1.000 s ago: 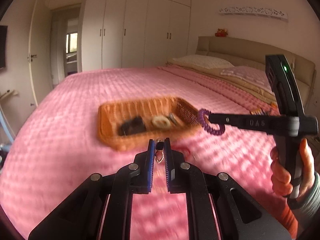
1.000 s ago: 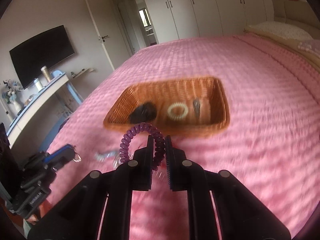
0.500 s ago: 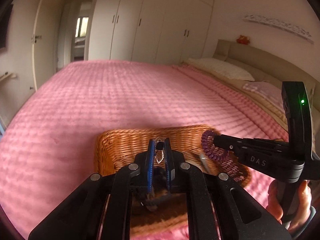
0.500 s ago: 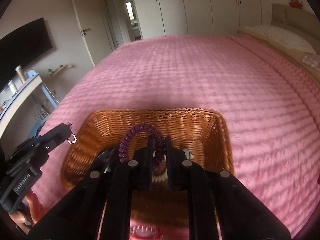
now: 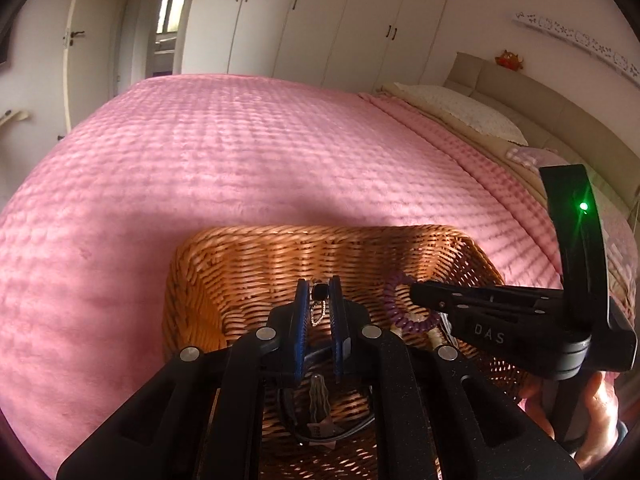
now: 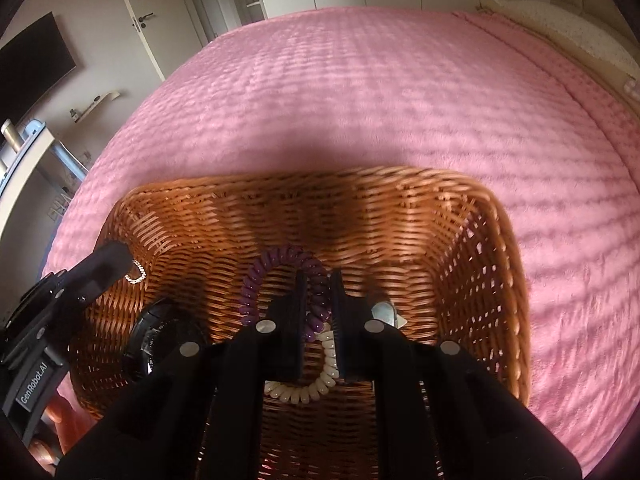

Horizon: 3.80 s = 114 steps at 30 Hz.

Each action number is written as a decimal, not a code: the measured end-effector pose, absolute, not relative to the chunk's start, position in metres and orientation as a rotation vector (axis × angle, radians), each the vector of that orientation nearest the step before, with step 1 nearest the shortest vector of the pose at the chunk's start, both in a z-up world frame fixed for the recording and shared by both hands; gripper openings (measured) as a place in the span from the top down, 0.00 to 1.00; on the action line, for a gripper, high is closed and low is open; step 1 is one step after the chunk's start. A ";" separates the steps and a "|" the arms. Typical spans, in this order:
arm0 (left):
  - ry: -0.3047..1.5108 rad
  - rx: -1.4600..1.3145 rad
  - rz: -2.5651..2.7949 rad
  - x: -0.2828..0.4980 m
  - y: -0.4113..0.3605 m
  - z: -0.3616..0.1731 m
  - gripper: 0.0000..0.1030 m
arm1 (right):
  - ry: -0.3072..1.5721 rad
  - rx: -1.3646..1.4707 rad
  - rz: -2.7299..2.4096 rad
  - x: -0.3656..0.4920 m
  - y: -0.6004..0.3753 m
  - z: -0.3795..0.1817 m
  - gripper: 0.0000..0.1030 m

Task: Organize jewelry
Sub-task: 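Carry the charm and purple hair tie into the basket and release both, then withdraw both tools from the basket toward the remaining jewelry, then grasp the blue hair clip with the left tool while the right grasps the clear spiral hair tie, then carry the blue clip and clear hair tie into the basket and open both tools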

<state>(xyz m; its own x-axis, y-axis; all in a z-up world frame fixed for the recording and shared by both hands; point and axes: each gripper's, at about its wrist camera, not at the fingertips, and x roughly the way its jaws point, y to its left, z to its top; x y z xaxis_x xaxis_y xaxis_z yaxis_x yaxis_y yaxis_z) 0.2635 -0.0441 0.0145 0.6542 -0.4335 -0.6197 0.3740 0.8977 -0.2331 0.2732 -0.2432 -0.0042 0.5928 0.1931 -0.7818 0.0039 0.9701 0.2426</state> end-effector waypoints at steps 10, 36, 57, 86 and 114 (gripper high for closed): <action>0.640 -0.108 -0.526 0.218 -0.030 0.047 0.65 | 0.875 0.234 0.146 0.239 -0.245 0.019 0.82; 0.813 -0.055 -0.476 0.115 0.057 -0.025 0.47 | 0.836 0.177 0.260 0.057 -0.176 -0.019 0.69; 0.831 0.129 -0.469 0.108 0.032 -0.027 0.62 | 0.896 0.244 0.260 0.071 -0.166 -0.048 0.75; 0.832 -0.071 -0.412 0.018 0.025 -0.040 0.94 | 0.820 0.049 0.242 0.000 -0.179 -0.026 0.91; 0.602 -0.079 -0.500 0.143 -0.021 0.084 0.94 | 0.611 0.179 0.112 0.141 -0.239 0.091 0.91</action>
<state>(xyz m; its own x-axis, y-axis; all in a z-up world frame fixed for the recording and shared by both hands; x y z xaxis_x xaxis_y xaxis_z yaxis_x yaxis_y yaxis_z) 0.1430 -0.0212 0.0844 0.7097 -0.4723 -0.5227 0.4270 0.8785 -0.2141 0.1415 -0.2390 0.0909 0.8138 0.1568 -0.5595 -0.0515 0.9786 0.1993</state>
